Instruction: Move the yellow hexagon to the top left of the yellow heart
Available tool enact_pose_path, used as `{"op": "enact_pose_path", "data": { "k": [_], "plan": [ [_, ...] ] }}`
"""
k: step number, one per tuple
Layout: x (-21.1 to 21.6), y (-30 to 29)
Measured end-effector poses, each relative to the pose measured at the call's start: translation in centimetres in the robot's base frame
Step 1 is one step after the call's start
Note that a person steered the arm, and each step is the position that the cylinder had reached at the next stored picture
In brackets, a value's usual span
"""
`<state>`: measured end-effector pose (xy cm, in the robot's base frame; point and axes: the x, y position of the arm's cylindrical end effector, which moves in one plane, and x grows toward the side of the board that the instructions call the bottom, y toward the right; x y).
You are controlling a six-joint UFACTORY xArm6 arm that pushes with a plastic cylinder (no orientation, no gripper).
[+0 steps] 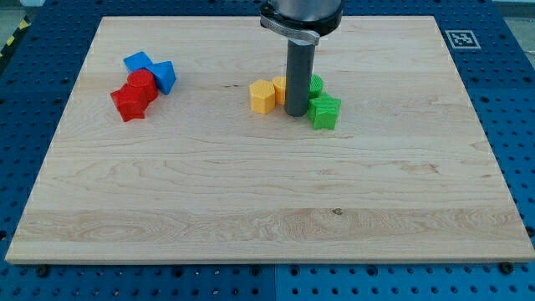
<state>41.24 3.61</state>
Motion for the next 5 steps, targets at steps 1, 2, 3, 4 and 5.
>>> {"op": "enact_pose_path", "data": {
  "k": [1, 2, 3, 4, 5],
  "plan": [
    [0.0, 0.0],
    [0.8, -1.5],
    [0.8, -3.2],
    [0.7, -5.7],
    [0.6, -6.1]
  ]
}}
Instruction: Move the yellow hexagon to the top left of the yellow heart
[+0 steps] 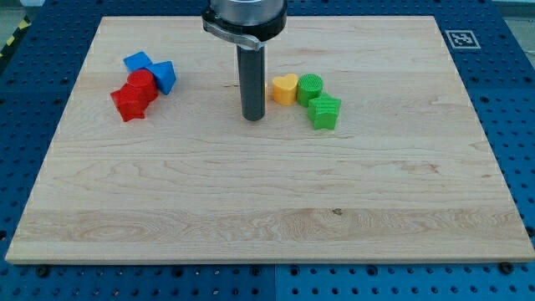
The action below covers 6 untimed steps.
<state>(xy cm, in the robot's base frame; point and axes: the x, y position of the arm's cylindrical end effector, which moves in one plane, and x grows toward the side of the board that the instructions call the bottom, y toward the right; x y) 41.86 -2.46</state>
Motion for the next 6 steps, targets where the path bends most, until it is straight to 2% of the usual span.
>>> {"op": "enact_pose_path", "data": {
  "k": [3, 6],
  "plan": [
    [-4.6, -1.5],
    [-13.6, -1.5]
  ]
}}
